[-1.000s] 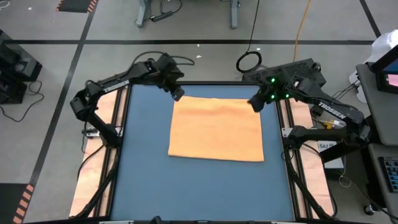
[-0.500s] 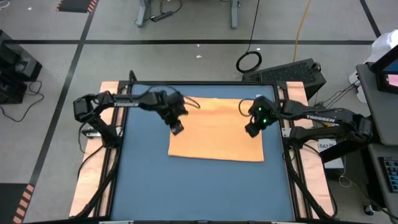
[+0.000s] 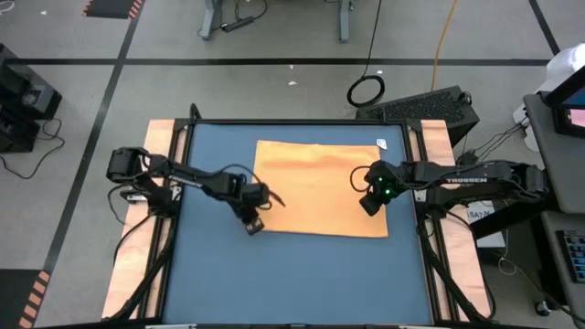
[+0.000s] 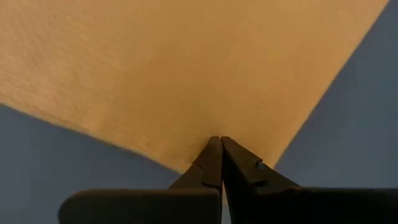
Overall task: Roll towel
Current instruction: Roll the yellow towel
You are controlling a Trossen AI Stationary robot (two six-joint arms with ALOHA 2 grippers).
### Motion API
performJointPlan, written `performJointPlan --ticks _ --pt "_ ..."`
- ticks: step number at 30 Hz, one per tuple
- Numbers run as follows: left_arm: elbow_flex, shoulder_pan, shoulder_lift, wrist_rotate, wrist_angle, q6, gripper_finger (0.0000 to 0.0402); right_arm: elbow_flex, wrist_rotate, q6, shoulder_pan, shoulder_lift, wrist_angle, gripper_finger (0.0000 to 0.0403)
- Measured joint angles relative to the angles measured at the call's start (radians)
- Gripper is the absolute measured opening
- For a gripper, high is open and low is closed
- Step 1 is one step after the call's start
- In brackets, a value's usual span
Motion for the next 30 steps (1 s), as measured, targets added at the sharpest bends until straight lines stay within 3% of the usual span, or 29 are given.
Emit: performJointPlan --ticks 6,12,18,25,30 --pt "-0.083 -0.078 -0.010 -0.018 0.004 -0.080 0.0005 -0.005 -0.008 0.032 0.067 0.000 0.054 0.0008" --pt "-0.093 -0.103 -0.072 0.040 -0.158 -0.095 0.0005 -0.005 -0.007 0.119 0.128 0.000 0.238 0.0008" --pt "-0.014 -0.084 -0.219 -0.019 -0.334 -0.131 0.0005 -0.004 0.055 0.177 0.126 0.000 0.489 0.0008" --pt "0.103 0.025 -0.304 -0.137 -0.281 0.037 0.0005 0.071 0.164 0.201 0.039 0.051 0.533 0.0008" --pt "0.154 0.180 -0.277 -0.170 -0.051 0.286 0.0004 0.200 0.141 0.129 -0.052 0.188 0.536 0.0008"
